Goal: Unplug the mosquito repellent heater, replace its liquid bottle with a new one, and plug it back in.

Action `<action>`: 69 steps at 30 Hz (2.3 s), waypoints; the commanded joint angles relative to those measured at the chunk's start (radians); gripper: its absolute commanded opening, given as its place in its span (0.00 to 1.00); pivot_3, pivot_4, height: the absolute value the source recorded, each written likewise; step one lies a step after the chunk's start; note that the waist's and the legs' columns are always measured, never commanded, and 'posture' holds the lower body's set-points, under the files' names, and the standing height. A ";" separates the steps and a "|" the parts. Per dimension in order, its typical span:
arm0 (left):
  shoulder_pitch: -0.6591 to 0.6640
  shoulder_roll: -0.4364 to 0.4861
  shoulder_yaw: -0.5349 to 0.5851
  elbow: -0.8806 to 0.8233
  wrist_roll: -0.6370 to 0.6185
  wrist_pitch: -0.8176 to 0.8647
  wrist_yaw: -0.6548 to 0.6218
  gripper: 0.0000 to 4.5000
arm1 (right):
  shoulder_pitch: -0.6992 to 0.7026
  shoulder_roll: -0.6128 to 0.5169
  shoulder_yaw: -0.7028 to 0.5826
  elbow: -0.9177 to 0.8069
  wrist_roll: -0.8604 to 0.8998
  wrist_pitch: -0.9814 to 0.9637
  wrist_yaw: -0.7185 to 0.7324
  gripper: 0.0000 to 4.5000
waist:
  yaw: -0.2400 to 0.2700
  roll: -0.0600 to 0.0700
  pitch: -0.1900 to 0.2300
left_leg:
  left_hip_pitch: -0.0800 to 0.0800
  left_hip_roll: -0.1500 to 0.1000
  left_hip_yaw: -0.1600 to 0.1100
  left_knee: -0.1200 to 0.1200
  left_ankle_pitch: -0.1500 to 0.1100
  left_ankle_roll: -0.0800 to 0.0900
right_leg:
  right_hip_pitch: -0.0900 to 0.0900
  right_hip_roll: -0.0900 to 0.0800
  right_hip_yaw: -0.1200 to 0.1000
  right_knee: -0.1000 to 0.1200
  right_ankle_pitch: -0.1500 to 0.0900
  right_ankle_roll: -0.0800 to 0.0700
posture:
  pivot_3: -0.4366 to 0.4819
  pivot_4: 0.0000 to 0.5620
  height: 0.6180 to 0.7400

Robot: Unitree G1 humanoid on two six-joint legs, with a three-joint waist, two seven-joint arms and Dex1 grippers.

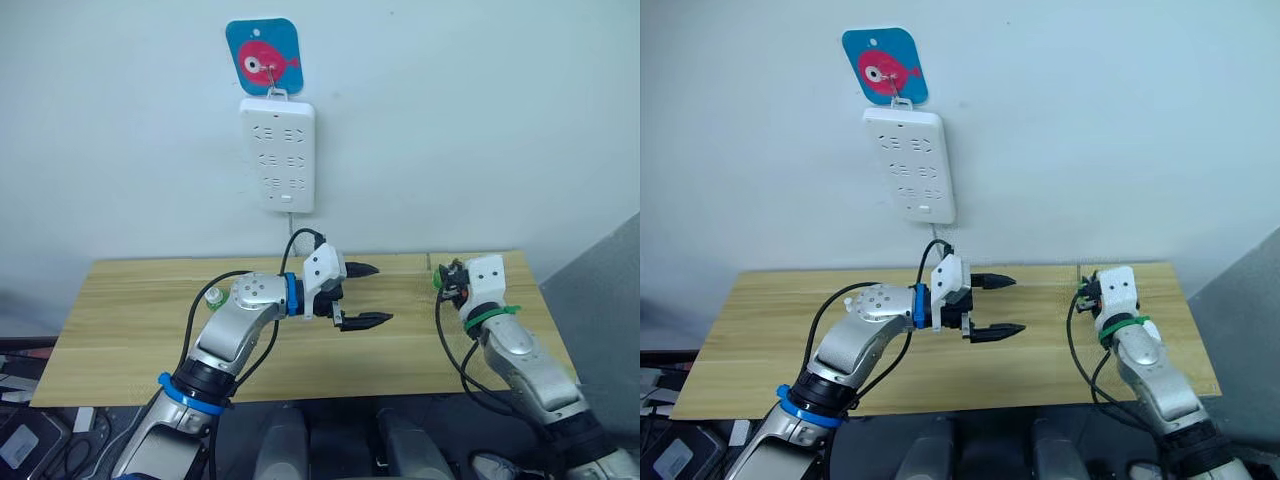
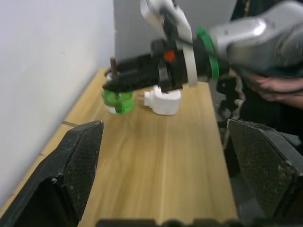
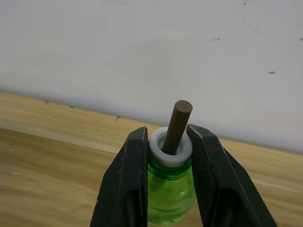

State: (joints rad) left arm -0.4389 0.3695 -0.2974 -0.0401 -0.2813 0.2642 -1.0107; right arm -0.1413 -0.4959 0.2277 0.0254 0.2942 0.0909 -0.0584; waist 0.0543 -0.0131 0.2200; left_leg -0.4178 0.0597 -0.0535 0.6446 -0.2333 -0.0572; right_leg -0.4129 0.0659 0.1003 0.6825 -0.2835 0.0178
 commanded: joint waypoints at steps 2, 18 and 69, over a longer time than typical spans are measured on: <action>0.001 -0.019 0.016 -0.004 0.015 -0.036 0.033 1.00 | -0.020 0.061 -0.027 0.171 -0.141 -0.167 0.031 0.19 | 0.003 0.000 0.000 | 0.000 0.000 0.000 0.000 0.000 0.000 | 0.000 0.000 0.000 0.000 0.000 0.000 | 0.73 0.35 1.00; 0.005 -0.004 0.027 -0.005 0.022 -0.034 0.045 1.00 | -0.055 0.185 -0.114 0.450 -0.274 -0.352 0.121 0.19 | 0.004 0.000 0.000 | 0.001 0.000 0.000 0.001 0.000 0.000 | 0.001 0.000 0.000 0.003 0.003 -0.005 | 0.74 0.35 1.00; 0.170 -0.174 0.542 0.749 0.105 -0.587 0.722 1.00 | -0.282 -0.134 -0.097 -0.646 0.268 0.634 0.851 1.00 | 0.084 -0.003 0.074 | 0.000 0.000 -0.003 -0.001 -0.003 -0.005 | 0.002 -0.007 -0.005 -0.001 -0.001 0.000 | 0.79 0.59 1.00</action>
State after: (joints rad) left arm -0.2625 0.1933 0.2424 0.6744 -0.1611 -0.2932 -0.2714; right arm -0.4113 -0.6299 0.1424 -0.5800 0.5355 0.7392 0.7813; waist 0.1382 -0.0166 0.2942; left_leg -0.4175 0.0592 -0.0560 0.6437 -0.2359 -0.0624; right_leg -0.4111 0.0592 0.0956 0.6815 -0.2839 0.0183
